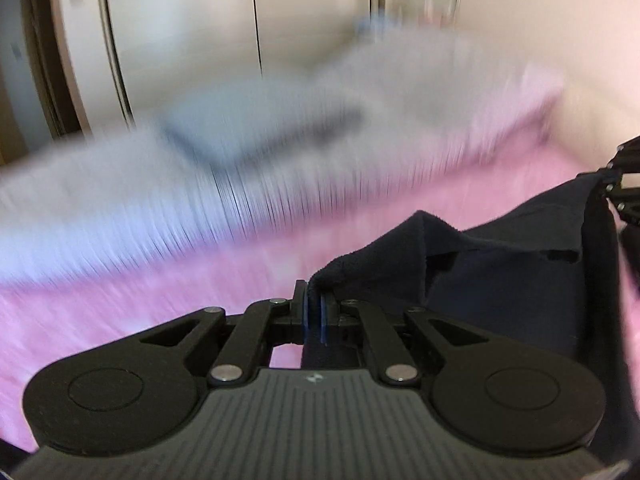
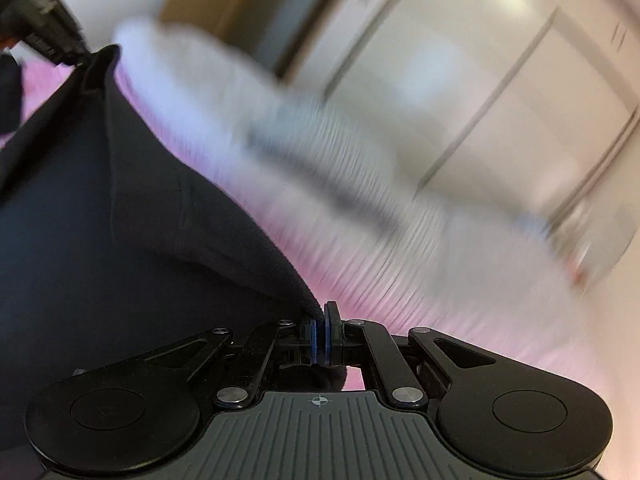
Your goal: Fold clothes
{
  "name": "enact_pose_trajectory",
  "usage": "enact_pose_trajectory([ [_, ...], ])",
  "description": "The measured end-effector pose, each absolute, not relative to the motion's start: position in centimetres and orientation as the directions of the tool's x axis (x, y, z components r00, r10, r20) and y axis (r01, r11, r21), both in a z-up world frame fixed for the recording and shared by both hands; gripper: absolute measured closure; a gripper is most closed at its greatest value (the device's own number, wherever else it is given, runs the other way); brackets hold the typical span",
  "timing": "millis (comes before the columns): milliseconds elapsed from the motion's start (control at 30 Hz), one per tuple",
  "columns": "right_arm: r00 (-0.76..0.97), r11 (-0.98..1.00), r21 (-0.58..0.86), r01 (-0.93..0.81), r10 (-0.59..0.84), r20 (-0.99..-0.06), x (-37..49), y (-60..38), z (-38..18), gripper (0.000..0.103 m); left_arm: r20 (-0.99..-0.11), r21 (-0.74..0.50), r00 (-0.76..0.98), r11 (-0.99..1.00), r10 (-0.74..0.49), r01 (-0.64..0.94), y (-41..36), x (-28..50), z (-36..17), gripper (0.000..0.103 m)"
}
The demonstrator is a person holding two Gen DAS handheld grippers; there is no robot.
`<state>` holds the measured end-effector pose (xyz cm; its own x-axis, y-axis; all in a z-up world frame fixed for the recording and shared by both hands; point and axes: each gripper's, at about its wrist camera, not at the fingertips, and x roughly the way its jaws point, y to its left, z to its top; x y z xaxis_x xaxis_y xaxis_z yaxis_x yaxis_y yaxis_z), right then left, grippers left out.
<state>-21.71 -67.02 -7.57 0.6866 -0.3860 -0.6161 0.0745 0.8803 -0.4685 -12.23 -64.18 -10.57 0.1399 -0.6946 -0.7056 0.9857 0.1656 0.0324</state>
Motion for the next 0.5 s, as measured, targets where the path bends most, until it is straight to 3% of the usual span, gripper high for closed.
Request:
enact_pose_trajectory([
  [100,0.545,0.908,-0.414,0.069,-0.382,-0.747,-17.3,-69.7,-17.1,0.101,-0.800,-0.038,0.067,0.161,-0.596,0.986,-67.5,-9.6,-20.4,0.099],
  [167,0.493,0.911,-0.405,0.077,-0.388,-0.779,-15.7,-71.0,-20.1,0.101,-0.815,-0.051,0.051,0.158,-0.577,0.986,-68.2,-8.8,-23.1,0.100],
  [433,0.478,0.893,-0.419,0.166,-0.444,-0.758,-11.7,-74.8,-17.4,0.101,-0.772,-0.059,0.010,0.087,-0.636,0.994,-73.7,-7.0,-20.3,0.099],
  [500,0.468,0.887,-0.421,0.186,-0.457,-0.756,-11.0,-76.2,-18.4,0.101,-0.786,-0.054,0.021,0.101,-0.618,0.993,-76.1,-6.8,-21.6,0.090],
])
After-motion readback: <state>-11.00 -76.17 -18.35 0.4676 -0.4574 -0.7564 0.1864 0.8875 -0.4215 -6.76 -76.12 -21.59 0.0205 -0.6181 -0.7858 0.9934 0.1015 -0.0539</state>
